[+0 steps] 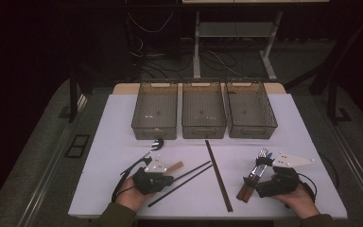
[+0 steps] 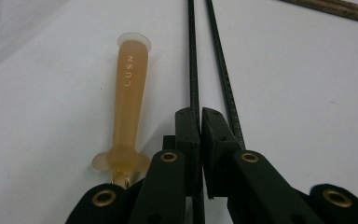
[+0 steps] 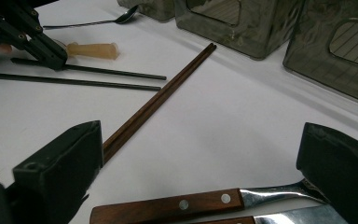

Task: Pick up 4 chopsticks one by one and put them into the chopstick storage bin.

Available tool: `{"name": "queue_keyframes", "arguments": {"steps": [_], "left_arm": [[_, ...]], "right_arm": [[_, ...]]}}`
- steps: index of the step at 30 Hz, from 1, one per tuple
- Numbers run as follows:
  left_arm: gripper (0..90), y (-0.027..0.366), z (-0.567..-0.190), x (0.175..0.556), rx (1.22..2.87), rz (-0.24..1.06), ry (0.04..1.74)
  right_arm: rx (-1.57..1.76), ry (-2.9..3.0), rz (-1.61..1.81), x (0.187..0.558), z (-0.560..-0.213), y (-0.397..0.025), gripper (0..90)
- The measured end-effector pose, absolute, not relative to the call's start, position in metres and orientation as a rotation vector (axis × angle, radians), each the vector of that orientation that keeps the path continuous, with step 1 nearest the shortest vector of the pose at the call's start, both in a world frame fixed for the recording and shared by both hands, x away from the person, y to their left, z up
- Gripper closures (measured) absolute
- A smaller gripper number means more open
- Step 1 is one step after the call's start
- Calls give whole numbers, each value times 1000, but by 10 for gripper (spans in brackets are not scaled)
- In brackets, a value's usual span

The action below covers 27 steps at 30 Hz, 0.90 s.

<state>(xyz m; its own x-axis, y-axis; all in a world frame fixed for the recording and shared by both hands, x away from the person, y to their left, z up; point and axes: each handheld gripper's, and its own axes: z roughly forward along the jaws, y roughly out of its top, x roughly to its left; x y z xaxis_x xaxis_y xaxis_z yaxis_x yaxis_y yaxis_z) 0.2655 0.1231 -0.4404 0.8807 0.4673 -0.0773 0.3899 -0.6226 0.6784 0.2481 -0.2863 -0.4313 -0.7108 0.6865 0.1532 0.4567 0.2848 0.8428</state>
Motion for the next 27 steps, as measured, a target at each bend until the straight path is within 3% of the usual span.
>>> {"name": "queue_keyframes", "arguments": {"steps": [27], "left_arm": [[857, 128, -421, 266, 2270, 82, 591]], "right_arm": [[1088, 2292, 1418, 250, -434, -288, 7]]}}
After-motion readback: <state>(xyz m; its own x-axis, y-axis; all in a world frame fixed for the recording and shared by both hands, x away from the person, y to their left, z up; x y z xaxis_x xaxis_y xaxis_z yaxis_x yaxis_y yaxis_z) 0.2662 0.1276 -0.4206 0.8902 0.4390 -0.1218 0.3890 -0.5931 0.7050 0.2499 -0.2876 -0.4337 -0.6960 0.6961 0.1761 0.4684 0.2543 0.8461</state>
